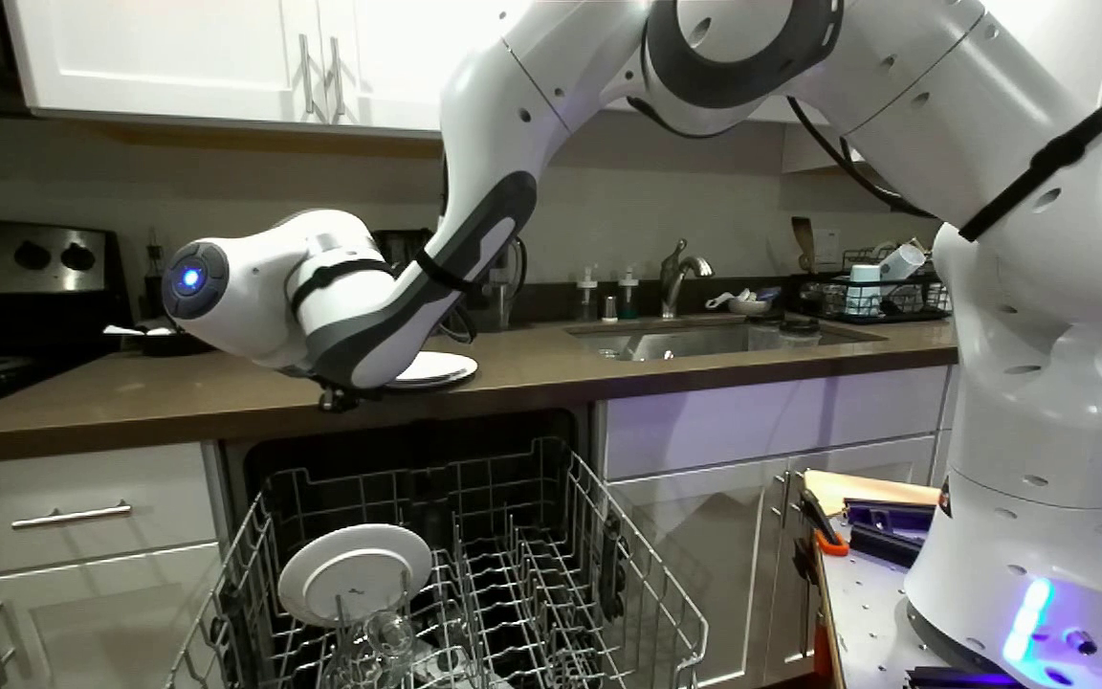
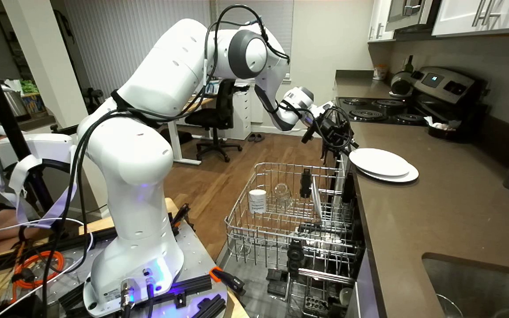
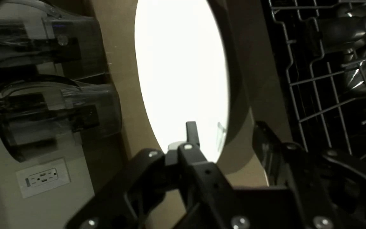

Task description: Pick up the white plate from the countertop and put it in the dishwasher

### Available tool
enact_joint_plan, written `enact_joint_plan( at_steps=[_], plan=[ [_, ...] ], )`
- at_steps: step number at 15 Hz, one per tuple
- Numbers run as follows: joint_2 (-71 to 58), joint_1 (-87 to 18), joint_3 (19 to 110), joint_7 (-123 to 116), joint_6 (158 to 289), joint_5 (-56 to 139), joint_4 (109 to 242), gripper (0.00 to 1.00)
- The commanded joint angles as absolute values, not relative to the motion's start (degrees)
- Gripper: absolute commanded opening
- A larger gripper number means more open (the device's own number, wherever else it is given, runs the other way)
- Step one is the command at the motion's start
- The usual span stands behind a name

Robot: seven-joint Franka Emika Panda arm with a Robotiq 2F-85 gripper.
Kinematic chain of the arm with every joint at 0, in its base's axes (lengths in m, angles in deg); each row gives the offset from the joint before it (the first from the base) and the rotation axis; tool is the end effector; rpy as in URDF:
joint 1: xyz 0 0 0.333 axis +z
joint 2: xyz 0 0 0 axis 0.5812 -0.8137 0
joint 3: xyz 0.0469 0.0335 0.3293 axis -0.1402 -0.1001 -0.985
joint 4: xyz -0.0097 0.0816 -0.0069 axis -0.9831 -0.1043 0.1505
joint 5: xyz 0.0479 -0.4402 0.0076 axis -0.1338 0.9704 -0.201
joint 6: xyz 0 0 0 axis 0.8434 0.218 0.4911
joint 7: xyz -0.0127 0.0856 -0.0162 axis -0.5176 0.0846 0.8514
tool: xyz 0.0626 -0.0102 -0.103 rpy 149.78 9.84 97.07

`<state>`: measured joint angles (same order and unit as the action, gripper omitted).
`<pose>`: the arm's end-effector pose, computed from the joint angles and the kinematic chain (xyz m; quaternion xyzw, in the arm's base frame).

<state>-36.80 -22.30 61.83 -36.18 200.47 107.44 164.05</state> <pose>0.7750 0.0951 0.2023 0.8563 0.0934 0.1042 0.4971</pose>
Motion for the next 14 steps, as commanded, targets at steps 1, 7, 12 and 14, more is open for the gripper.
enact_joint_plan(
  at_steps=[1, 7, 12, 14],
  plan=[
    [-36.56, -22.29, 62.26, -37.13, 201.25, 108.61, 164.28, 0.72],
    [-37.09, -22.39, 62.9, -37.12, 200.85, 108.74, 163.69, 0.56],
    [-37.23, -22.47, 63.17, -37.17, 200.82, 108.77, 163.59, 0.22],
    [-37.36, -22.44, 63.24, -37.19, 200.82, 108.81, 163.53, 0.15]
  ],
)
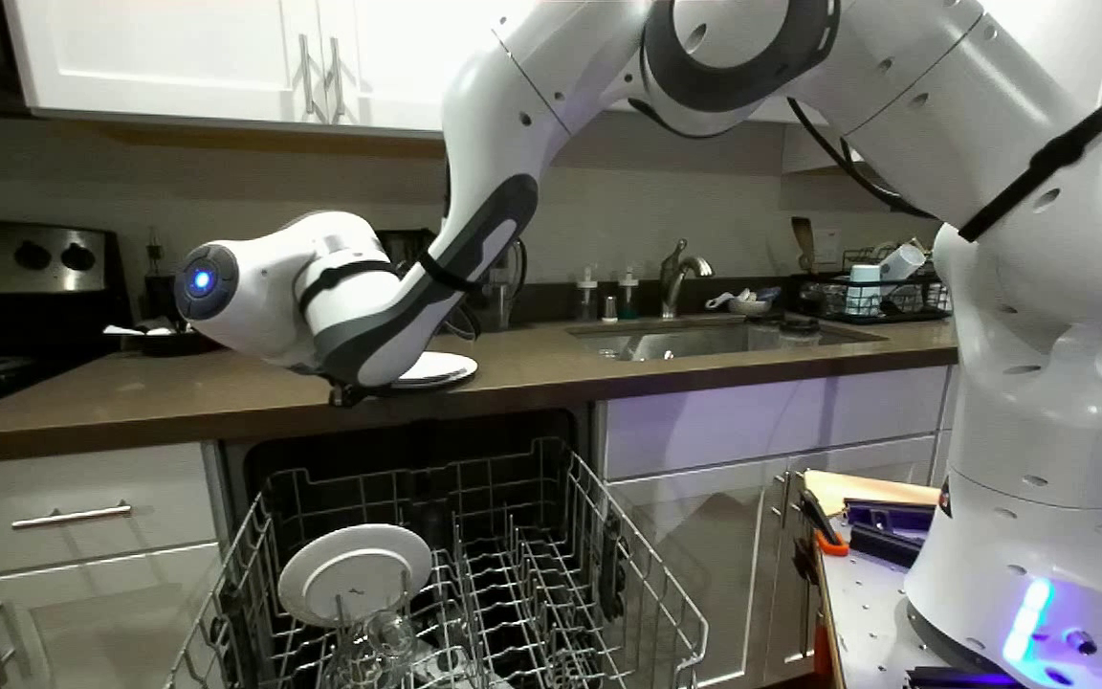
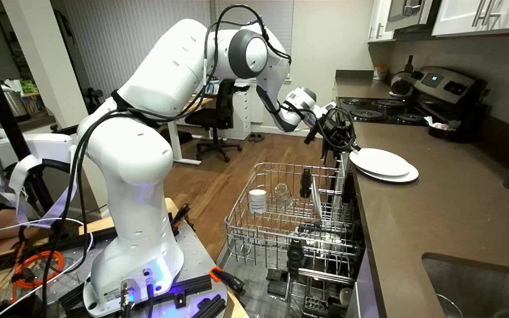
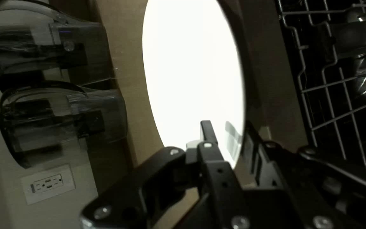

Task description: Pick up the white plate from the countertop and put it in the dishwasher

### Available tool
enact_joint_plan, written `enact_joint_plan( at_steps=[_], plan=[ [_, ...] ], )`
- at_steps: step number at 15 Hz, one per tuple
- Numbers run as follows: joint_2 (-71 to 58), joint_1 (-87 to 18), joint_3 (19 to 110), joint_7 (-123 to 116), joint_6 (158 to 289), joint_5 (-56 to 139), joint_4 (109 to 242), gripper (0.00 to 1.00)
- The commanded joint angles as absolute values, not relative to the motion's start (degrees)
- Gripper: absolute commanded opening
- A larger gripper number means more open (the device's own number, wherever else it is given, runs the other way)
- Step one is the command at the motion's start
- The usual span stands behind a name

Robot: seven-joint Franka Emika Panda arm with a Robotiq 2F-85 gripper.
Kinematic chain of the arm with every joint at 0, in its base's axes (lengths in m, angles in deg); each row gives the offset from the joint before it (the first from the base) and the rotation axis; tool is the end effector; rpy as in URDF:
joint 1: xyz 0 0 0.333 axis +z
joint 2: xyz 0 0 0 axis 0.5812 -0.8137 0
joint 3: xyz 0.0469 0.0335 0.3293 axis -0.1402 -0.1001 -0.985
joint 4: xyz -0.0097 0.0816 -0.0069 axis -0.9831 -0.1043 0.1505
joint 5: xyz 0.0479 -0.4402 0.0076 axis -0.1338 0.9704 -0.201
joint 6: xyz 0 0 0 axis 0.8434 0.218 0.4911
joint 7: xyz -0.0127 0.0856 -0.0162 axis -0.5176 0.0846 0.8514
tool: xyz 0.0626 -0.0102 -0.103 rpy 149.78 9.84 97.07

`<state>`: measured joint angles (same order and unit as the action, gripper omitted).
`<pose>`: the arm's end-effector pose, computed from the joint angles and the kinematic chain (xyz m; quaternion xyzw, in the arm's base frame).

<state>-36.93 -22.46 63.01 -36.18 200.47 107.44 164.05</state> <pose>0.7766 0.0801 0.2019 0.8532 0.0867 0.0998 0.5045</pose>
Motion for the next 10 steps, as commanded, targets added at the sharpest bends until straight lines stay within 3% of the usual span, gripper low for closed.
enact_joint_plan(
  at_steps=[1, 3, 5, 10],
  plan=[
    [-37.5, -22.44, 63.24, -37.14, 200.81, 108.79, 163.48, 0.08],
    [-37.76, -22.46, 63.27, -37.11, 200.82, 108.81, 163.4, 0.04],
    [-37.77, -22.38, 63.38, -37.46, 200.82, 108.98, 163.47, 0.08],
    [-37.15, -21.68, 63.8, -40.83, 200.36, 110.76, 164.55, 0.07]
  ],
)
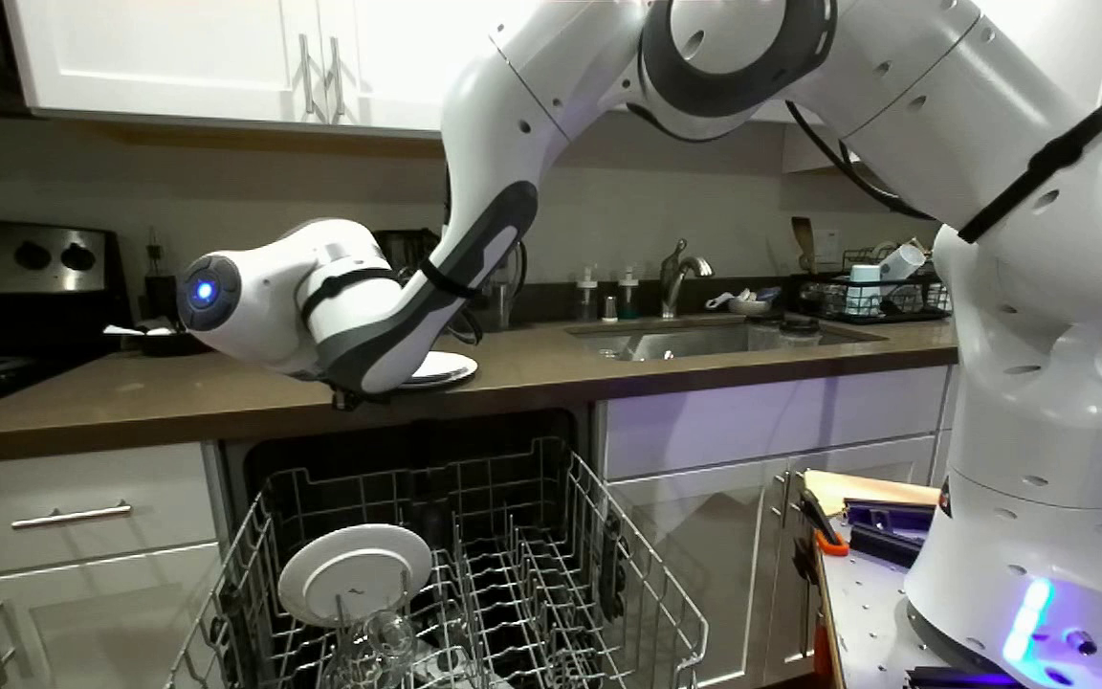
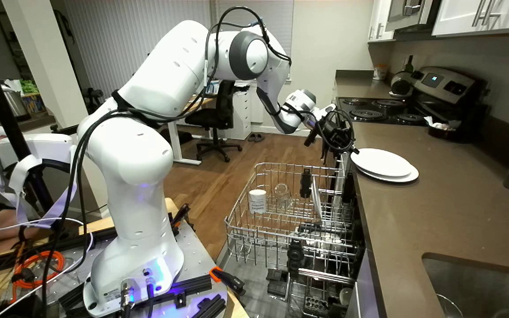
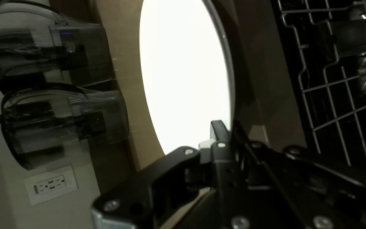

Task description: Pick up the white plate from the countertop and put it in the dishwasher

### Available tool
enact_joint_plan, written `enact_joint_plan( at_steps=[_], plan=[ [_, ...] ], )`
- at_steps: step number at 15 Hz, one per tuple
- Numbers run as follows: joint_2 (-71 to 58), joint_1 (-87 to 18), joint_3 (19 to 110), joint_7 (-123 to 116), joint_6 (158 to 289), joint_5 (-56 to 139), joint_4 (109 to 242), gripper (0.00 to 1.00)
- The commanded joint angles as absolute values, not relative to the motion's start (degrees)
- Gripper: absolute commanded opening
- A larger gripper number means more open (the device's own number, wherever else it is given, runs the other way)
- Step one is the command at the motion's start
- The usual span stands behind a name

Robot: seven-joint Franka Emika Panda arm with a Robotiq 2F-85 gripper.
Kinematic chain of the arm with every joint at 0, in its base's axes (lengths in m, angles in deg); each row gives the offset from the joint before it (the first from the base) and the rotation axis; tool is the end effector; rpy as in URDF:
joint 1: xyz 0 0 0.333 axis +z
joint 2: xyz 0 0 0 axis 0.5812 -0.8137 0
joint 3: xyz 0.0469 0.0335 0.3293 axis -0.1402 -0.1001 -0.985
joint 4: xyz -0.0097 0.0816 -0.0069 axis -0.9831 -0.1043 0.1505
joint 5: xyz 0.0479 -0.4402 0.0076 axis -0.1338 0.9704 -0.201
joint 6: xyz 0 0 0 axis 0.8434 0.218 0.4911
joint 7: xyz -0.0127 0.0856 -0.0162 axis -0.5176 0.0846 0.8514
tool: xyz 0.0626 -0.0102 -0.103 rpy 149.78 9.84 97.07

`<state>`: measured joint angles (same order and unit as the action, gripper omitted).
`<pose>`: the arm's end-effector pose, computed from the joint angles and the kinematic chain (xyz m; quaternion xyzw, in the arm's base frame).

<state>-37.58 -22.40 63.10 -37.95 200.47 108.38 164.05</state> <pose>0.7760 0.0793 0.1942 0.8504 0.0808 0.1059 0.5090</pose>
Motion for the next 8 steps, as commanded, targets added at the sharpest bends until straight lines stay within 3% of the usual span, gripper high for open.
enact_joint_plan(
  at_steps=[1, 8],
  plan=[
    [-36.98, -21.61, 63.77, -41.64, 200.22, 111.47, 164.77, 0.07],
    [-35.65, -20.9, 63.43, -47.12, 196.88, 113.48, 166.41, 0.07]
  ],
)
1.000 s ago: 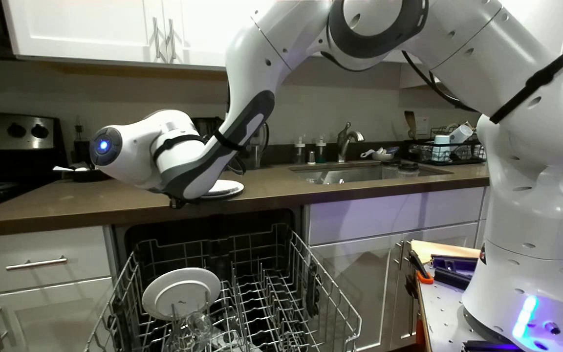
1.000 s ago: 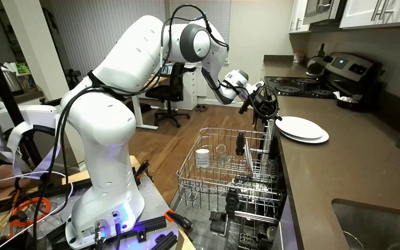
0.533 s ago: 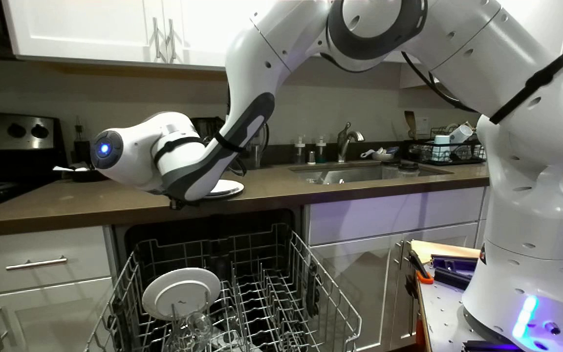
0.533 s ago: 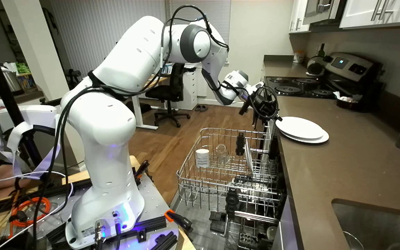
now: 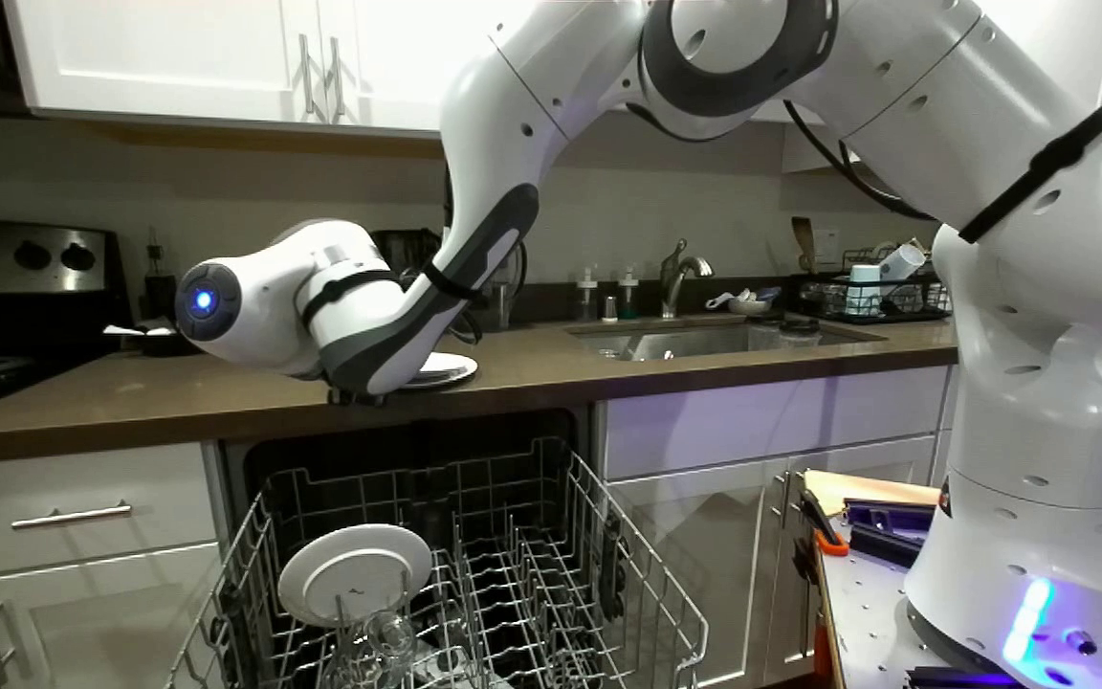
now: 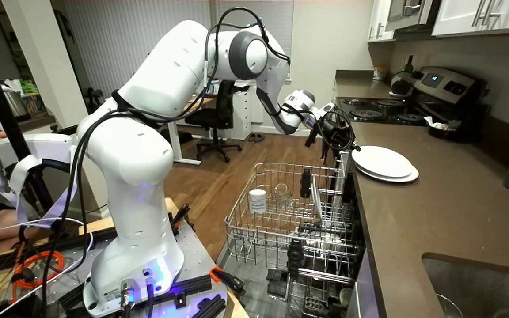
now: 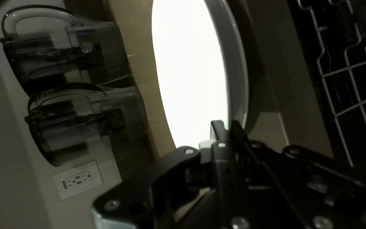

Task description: Pick up the white plate from the countertop and put it in the dishwasher

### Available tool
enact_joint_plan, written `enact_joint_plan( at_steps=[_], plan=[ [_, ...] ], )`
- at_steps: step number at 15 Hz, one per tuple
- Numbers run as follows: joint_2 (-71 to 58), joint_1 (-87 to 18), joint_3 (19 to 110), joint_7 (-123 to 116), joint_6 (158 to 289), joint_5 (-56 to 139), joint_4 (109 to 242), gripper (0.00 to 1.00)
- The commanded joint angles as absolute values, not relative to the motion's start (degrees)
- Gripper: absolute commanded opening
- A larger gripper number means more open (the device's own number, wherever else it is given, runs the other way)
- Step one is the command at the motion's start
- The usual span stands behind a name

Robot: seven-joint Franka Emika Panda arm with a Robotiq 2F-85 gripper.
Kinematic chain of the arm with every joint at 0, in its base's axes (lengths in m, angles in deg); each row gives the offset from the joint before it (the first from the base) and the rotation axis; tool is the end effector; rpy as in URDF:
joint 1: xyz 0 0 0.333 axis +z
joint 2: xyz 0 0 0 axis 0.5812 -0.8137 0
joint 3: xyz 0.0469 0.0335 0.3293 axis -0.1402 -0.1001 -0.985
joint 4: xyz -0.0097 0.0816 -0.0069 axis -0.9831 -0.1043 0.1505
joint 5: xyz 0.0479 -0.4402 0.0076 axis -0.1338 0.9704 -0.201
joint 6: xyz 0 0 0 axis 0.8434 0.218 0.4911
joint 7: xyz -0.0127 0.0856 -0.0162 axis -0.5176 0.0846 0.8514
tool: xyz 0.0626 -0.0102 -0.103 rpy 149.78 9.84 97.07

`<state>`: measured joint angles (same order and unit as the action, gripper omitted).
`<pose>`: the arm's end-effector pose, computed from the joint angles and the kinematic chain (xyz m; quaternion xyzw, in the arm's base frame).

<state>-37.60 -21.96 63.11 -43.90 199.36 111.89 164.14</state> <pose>0.7769 0.0815 0.1974 0.8370 0.0528 0.1404 0.5262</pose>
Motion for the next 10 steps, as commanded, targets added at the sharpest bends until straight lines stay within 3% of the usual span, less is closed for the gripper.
enact_joint_plan(
  at_steps=[1, 10],
  plan=[
    [-35.46, -20.72, 63.35, -47.7, 195.98, 113.31, 166.71, 0.07],
    [-34.0, -19.32, 62.26, -51.03, 189.62, 113.67, 169.57, 0.07]
  ],
)
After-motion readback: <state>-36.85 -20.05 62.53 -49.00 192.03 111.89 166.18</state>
